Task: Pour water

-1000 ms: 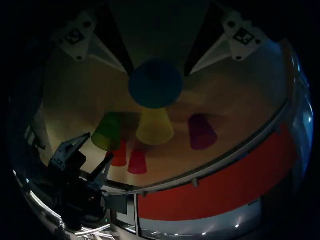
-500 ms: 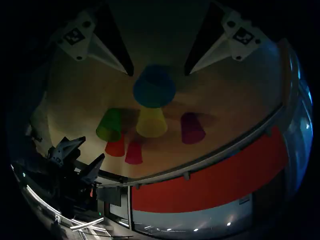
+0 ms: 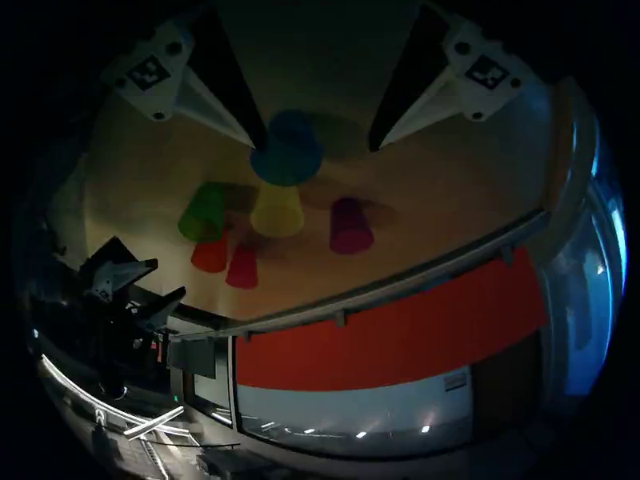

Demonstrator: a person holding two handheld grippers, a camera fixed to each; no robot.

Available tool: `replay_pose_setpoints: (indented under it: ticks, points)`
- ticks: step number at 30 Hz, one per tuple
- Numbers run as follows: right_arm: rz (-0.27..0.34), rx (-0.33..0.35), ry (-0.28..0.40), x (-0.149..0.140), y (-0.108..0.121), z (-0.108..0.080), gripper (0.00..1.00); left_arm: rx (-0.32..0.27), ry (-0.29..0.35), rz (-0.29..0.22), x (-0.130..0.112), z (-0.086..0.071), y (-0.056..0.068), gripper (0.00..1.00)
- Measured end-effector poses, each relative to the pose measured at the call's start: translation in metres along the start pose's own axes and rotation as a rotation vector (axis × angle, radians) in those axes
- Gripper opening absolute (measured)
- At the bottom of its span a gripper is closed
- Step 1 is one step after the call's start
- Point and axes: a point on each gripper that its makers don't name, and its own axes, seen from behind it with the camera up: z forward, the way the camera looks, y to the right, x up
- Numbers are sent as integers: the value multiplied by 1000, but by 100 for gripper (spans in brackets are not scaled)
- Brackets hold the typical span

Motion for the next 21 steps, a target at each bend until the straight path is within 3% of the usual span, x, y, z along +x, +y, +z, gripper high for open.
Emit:
replay_pose_setpoints:
  ticks: [10, 21]
  points:
    - [39, -150, 132, 19, 18, -12, 99, 148, 171, -44, 28, -14, -28, 94]
    - [88, -379, 270, 38, 58, -37, 99, 287, 364, -110, 60, -39, -51, 94]
